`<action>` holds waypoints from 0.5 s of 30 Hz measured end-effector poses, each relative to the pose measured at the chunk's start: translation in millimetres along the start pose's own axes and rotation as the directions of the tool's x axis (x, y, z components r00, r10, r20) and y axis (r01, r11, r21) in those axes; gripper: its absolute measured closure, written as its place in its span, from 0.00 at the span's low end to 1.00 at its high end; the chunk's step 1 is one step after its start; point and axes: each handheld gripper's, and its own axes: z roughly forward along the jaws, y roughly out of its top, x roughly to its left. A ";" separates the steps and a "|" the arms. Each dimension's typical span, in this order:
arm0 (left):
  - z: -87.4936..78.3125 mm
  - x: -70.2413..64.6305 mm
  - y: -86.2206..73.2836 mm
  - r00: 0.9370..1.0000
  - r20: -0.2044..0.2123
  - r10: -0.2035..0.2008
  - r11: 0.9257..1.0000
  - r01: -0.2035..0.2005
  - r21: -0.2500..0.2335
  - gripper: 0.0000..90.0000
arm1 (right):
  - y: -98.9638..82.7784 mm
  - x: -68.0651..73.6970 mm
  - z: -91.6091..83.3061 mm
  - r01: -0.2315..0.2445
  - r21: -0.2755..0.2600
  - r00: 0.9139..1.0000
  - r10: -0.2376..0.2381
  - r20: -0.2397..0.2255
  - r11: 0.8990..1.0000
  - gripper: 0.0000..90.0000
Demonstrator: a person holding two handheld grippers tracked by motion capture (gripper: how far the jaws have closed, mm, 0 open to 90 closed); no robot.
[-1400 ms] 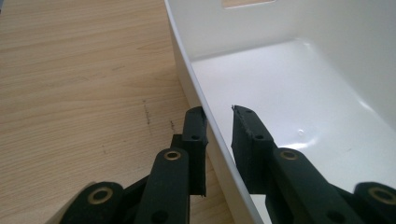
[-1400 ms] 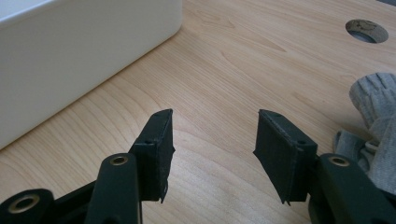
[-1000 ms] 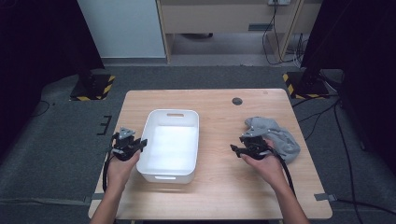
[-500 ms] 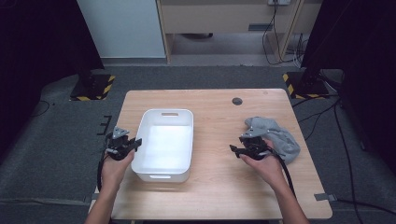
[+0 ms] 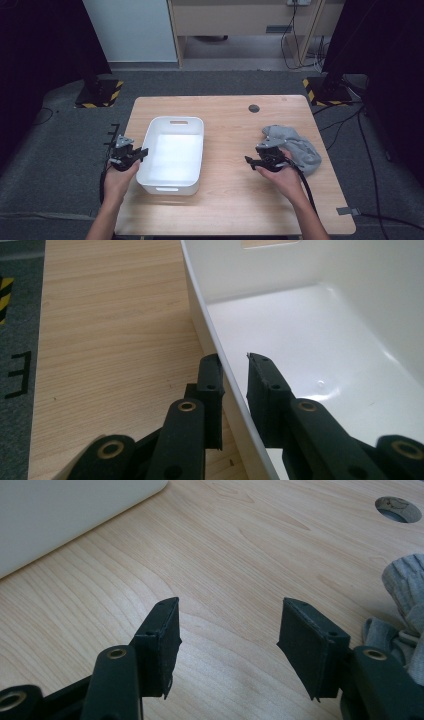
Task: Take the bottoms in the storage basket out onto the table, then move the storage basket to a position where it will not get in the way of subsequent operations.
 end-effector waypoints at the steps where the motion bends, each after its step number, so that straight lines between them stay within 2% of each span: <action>1: 0.0 0.0 0.0 1.000 0.000 0.000 1.000 0.000 0.000 0.85 | 0.0 0.1 0.2 0.000 0.000 1.000 0.000 -0.001 1.000 0.46; 13: -3.6 11.0 -1.8 1.000 -0.002 -0.006 1.000 0.006 -0.001 0.85 | -1.5 -1.5 0.7 -0.002 0.002 1.000 0.002 0.004 1.000 0.46; 15: -4.4 12.5 -2.7 1.000 -0.001 -0.020 1.000 0.020 -0.003 0.85 | -1.4 -1.9 0.4 -0.005 0.000 1.000 0.005 0.004 1.000 0.46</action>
